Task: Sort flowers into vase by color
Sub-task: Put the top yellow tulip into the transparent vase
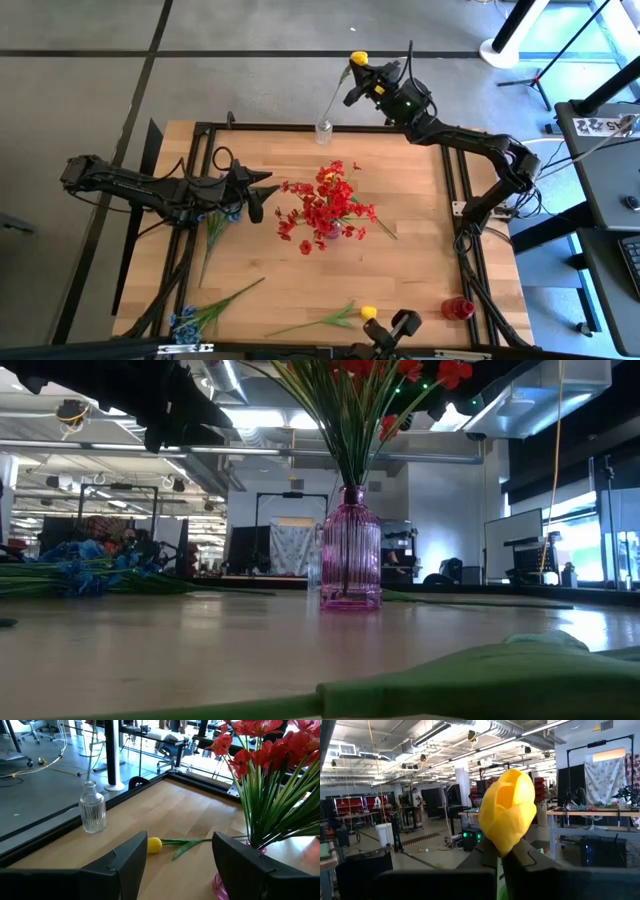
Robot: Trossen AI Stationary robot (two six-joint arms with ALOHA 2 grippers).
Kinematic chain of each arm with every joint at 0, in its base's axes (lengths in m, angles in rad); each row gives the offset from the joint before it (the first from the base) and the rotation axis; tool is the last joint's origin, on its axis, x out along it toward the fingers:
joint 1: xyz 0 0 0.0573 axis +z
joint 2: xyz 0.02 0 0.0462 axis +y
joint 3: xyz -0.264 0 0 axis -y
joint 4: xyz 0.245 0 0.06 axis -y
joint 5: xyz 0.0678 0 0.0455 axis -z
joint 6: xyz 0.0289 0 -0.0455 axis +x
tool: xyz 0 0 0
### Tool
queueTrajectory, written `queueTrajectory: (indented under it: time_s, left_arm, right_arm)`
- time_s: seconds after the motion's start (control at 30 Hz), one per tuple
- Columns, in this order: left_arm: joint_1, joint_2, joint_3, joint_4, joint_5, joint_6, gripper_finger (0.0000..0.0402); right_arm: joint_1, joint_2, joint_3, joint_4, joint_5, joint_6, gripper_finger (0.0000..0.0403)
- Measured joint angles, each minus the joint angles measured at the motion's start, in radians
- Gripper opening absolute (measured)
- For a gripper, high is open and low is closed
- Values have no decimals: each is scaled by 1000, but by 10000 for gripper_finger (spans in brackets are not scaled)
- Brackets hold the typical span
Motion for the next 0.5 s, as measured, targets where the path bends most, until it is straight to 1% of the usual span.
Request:
queueTrajectory:
  time_s: [0.23, 0.5]
  left_arm:
    - [0, 0, 0, -2, 0, -2, 218]
    - [0, 0, 0, -2, 0, -16, 218]
  right_arm:
    - [0, 0, 1, -55, -17, 0, 5]
    - [28, -3, 1, -27, -17, -27, 5]
